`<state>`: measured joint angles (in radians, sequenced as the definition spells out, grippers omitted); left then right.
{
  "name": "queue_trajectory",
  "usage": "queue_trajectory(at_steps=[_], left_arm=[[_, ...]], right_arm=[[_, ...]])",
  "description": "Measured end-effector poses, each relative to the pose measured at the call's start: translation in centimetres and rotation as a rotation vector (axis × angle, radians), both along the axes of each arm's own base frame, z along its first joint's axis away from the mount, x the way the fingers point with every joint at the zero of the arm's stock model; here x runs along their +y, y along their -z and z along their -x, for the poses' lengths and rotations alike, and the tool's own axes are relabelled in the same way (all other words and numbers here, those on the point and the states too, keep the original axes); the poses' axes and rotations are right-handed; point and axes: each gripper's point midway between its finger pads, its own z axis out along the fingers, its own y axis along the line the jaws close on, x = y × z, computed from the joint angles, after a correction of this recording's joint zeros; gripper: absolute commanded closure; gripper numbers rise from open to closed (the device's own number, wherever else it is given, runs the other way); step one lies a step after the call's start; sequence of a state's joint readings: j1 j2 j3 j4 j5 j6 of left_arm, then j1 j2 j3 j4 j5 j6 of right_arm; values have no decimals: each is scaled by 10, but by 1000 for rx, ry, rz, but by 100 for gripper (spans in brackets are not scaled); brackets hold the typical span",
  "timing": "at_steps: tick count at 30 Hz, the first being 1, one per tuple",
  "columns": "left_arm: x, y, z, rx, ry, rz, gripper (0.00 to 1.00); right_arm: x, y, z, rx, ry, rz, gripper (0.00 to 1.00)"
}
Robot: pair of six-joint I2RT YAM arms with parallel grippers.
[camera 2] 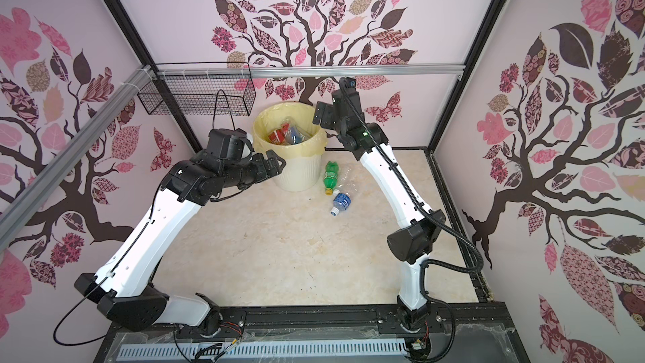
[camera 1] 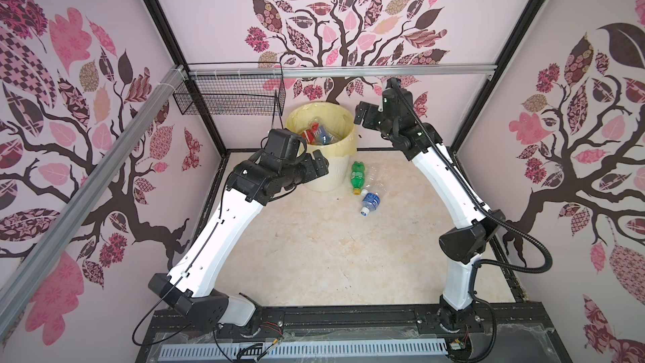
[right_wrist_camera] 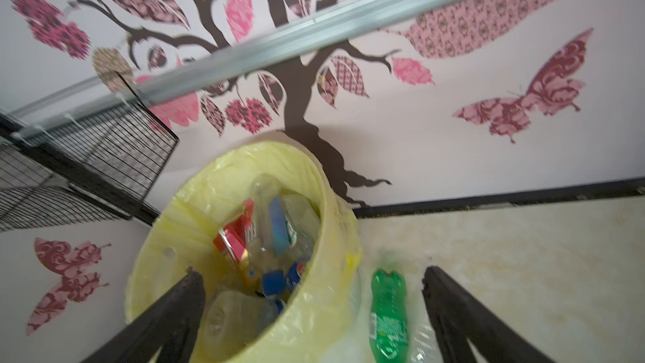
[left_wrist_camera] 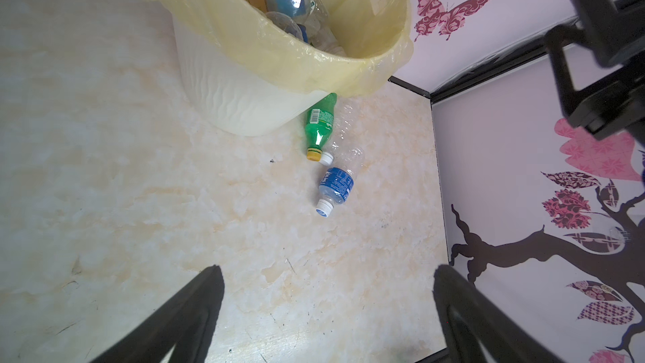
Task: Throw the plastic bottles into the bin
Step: 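Lower the right gripper onto the blue-labelled water bottle and close on its label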
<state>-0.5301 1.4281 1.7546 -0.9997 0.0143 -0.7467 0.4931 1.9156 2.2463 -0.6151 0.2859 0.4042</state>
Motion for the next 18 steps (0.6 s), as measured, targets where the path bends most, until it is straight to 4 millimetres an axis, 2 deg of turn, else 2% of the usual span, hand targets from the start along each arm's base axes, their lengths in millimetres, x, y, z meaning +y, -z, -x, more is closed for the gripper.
queue_trajectory(at_steps=[8, 12, 18], left_arm=[[-20, 41, 7, 79, 49, 21, 3], [-37, 51, 14, 93, 105, 33, 3], [-54, 76, 26, 130, 162, 20, 3]], right_arm=[[-46, 119, 40, 320, 91, 73, 0], [-65, 162, 63, 434, 126, 91, 0], [-70, 213, 96, 561, 122, 71, 0]])
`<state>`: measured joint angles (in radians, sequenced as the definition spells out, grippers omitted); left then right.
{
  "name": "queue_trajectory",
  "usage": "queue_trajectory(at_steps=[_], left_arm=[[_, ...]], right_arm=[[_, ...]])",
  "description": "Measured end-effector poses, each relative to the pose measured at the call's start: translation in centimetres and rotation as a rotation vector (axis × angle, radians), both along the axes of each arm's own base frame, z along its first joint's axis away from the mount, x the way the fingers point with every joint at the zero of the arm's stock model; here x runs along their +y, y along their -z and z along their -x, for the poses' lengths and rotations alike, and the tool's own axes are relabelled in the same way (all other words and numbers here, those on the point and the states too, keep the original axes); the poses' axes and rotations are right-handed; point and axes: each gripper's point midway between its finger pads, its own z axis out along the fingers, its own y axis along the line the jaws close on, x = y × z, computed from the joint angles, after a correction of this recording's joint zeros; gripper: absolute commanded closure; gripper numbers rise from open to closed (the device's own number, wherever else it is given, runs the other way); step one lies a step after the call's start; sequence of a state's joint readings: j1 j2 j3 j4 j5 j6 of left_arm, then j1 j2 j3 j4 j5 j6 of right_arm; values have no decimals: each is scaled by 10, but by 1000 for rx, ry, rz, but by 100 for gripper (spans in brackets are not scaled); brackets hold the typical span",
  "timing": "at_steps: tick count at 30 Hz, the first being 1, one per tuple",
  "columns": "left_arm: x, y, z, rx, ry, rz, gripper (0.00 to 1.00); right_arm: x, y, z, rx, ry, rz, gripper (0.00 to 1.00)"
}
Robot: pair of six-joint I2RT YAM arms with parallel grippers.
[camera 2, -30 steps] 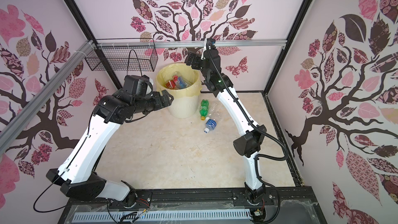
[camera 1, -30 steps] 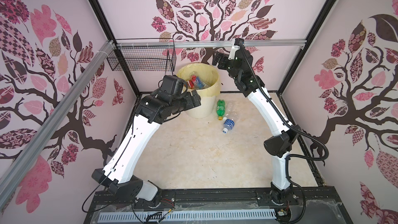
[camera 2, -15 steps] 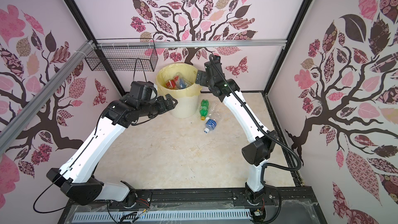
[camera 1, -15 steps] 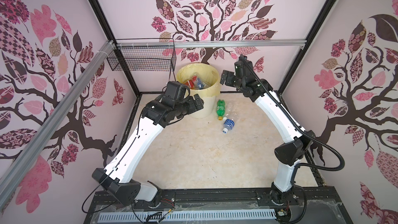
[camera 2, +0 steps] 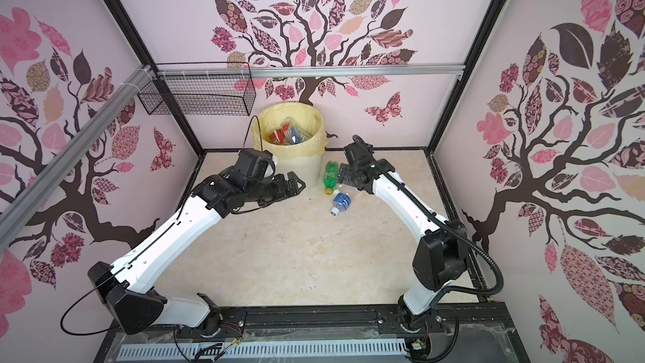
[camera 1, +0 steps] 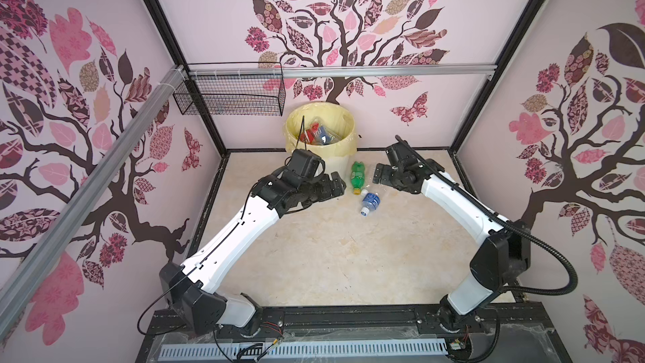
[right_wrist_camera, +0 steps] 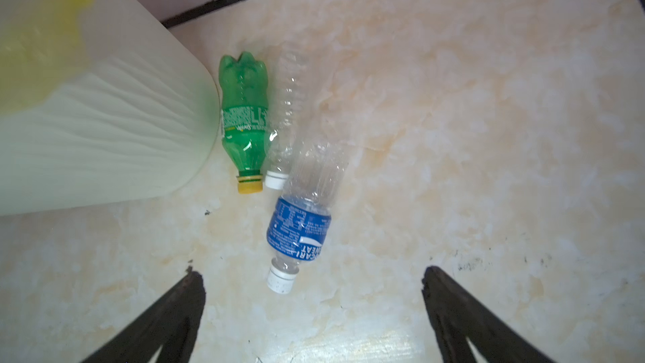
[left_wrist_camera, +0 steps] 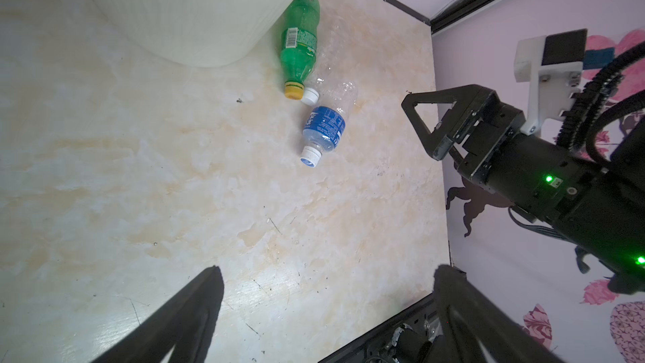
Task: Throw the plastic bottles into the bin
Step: 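Lower the right gripper onto the blue-labelled water bottle and close on its label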
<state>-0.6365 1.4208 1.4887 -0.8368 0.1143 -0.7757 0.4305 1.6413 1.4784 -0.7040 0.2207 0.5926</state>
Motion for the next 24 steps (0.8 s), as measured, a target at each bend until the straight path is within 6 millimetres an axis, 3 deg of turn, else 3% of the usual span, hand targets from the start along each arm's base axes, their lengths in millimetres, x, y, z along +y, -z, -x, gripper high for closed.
queue_trajectory(at_steps=[4, 8, 15, 24], left_arm=[[-1, 27, 7, 45, 21, -43, 3], [0, 44, 12, 77, 36, -79, 3], [3, 56, 16, 100, 47, -106, 3], [4, 70, 16, 113, 84, -165, 3]], right_arm=[[5, 31, 14, 76, -4, -45, 0], [12, 47, 21, 117, -12, -92, 0], [27, 65, 20, 143, -22, -172, 1], [41, 113, 11, 239, -43, -180, 4]])
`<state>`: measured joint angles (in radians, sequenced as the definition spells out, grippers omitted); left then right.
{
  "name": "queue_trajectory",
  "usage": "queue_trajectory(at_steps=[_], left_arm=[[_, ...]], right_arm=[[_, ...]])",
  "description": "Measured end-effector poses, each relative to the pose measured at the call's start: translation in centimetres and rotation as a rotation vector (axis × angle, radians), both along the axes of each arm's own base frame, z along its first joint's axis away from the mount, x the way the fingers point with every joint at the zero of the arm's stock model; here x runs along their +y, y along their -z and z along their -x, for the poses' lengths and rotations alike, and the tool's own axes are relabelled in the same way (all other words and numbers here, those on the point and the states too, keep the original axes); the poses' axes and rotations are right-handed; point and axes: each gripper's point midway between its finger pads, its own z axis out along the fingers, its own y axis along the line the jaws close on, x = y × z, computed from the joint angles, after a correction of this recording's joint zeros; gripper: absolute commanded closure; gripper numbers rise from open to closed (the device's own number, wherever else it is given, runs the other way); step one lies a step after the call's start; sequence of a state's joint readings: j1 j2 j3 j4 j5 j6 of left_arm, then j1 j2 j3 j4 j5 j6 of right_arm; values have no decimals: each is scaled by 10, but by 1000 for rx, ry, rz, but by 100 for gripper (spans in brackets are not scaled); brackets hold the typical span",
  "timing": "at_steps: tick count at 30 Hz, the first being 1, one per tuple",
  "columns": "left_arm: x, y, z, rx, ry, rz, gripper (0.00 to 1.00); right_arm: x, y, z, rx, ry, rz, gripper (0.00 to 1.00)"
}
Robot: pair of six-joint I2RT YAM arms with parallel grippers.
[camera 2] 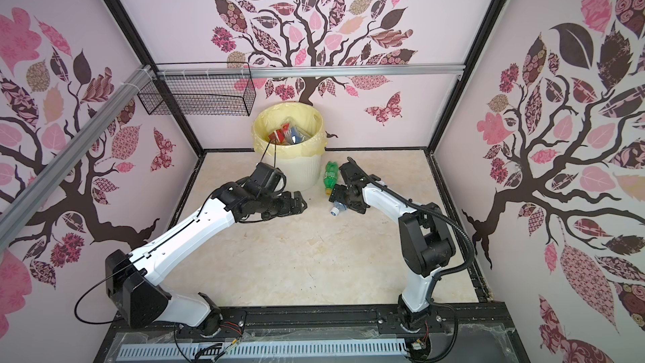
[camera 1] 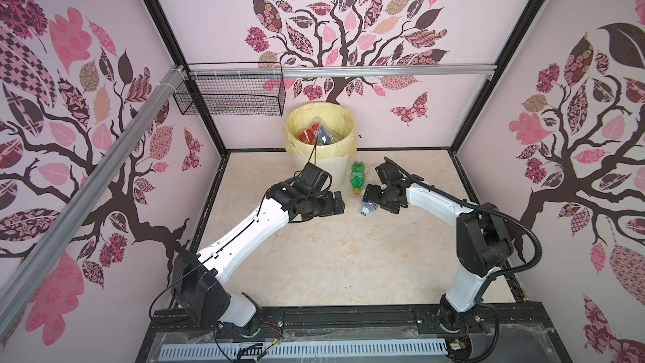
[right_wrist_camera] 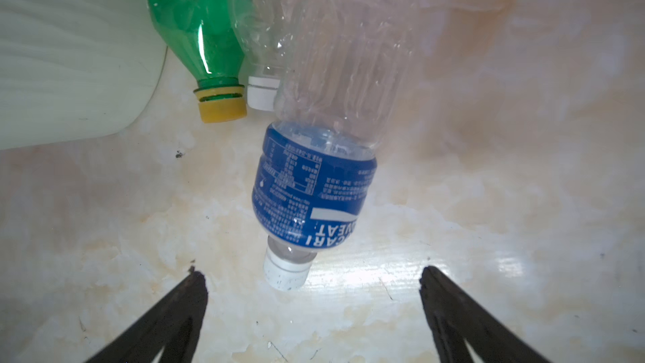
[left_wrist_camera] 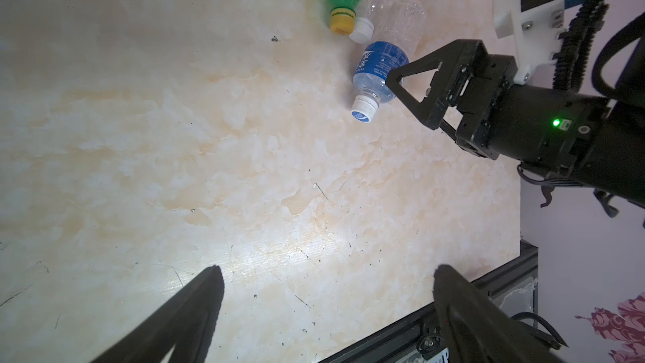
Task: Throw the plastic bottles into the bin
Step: 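Lower the right gripper onto the blue-labelled water bottle and close on its label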
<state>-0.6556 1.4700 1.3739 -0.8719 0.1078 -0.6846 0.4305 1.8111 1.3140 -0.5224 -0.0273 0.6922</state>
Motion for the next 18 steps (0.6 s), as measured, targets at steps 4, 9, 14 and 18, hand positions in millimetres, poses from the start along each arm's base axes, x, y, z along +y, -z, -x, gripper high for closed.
queue_trajectory(at_steps=[4, 9, 14, 18], left_arm=[[3, 5, 1, -5, 26, -37, 3], [6, 6, 1, -22, 54, -69, 3], [9, 8, 1, -30, 71, -91, 3], [9, 8, 1, -32, 72, -93, 3]], right_arm=[[3, 10, -10, 15, -17, 26, 8], [6, 13, -24, 0, -35, 49, 16], [9, 24, -30, 10, -67, 69, 24], [8, 30, -30, 19, -91, 86, 26]])
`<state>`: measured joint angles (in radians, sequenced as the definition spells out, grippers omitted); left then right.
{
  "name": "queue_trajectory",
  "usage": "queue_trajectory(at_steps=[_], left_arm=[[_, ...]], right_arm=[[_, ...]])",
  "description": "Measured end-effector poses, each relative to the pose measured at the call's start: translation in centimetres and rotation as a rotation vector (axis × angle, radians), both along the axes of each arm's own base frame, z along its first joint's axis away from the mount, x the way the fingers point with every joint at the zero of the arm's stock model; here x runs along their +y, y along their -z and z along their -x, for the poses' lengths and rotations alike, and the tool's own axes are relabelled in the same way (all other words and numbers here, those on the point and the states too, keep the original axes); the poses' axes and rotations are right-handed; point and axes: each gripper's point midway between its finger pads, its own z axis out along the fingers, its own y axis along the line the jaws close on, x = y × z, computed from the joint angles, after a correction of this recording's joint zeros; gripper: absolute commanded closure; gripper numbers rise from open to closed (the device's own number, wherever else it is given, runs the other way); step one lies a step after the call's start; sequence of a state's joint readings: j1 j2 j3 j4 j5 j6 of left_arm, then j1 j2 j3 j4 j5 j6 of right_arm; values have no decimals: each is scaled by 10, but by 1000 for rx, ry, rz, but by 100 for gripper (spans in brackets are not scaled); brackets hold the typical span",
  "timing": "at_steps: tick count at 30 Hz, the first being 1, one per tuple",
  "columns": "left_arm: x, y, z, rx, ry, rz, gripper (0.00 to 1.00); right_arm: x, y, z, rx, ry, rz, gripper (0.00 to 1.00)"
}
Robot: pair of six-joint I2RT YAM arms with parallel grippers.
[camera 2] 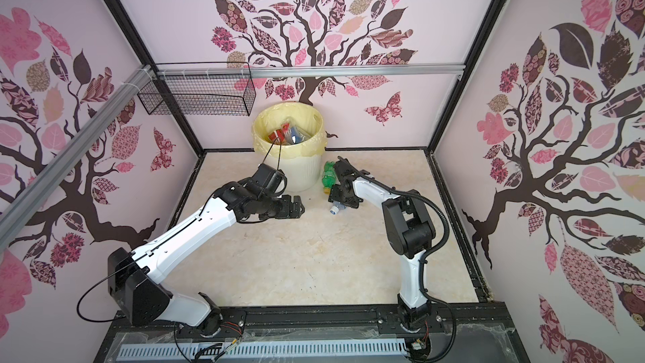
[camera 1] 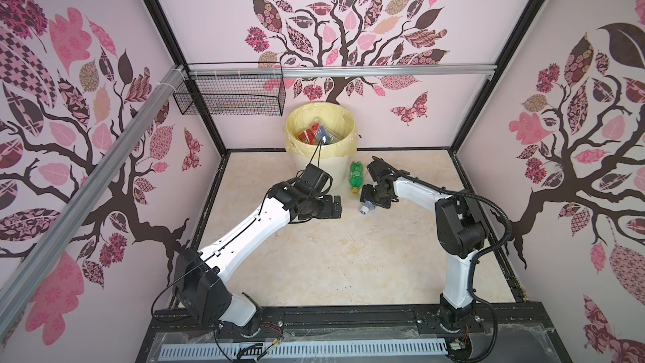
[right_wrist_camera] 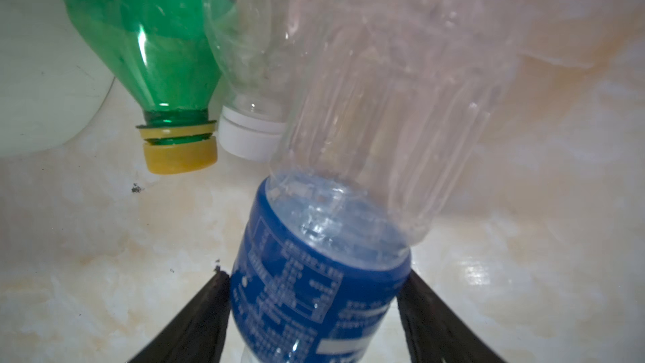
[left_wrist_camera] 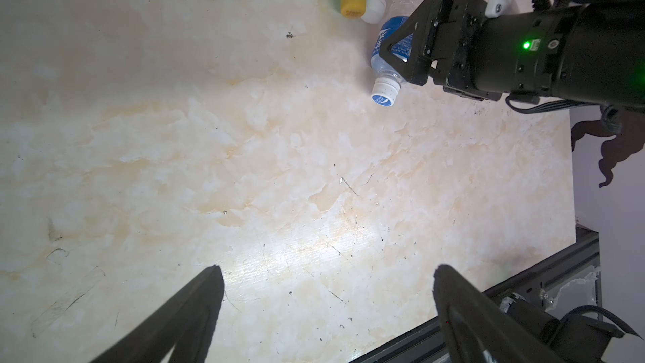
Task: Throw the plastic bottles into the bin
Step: 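Lift the blue-labelled bottle toward the left gripper and grasp its base with it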
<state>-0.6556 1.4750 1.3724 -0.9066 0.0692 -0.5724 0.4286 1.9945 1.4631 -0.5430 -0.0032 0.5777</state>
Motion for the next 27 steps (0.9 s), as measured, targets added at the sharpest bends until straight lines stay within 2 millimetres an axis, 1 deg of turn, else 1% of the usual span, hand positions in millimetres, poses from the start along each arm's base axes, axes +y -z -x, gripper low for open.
queue_trajectory(at_steps=[9, 14, 19, 22, 25, 27], left_arm=[[4, 0, 2, -3, -6, -10, 3], [11, -3, 2, -22, -36, -21, 3], [25, 7, -1, -18, -141, -56, 3], [35, 9, -5, -19, -185, -110, 3], [41, 3, -12, -43, -205, -167, 3], [44, -3, -17, -69, -209, -196, 3]], right_arm=[[-3, 2, 5, -28, -36, 10, 38], [-10, 2, 20, -20, -50, 22, 40], [-15, 1, 41, 4, -60, 9, 42], [-19, 1, 58, 17, -66, -9, 42], [-23, 0, 73, 31, -70, -18, 42], [-22, -3, 74, 29, -74, -25, 42]])
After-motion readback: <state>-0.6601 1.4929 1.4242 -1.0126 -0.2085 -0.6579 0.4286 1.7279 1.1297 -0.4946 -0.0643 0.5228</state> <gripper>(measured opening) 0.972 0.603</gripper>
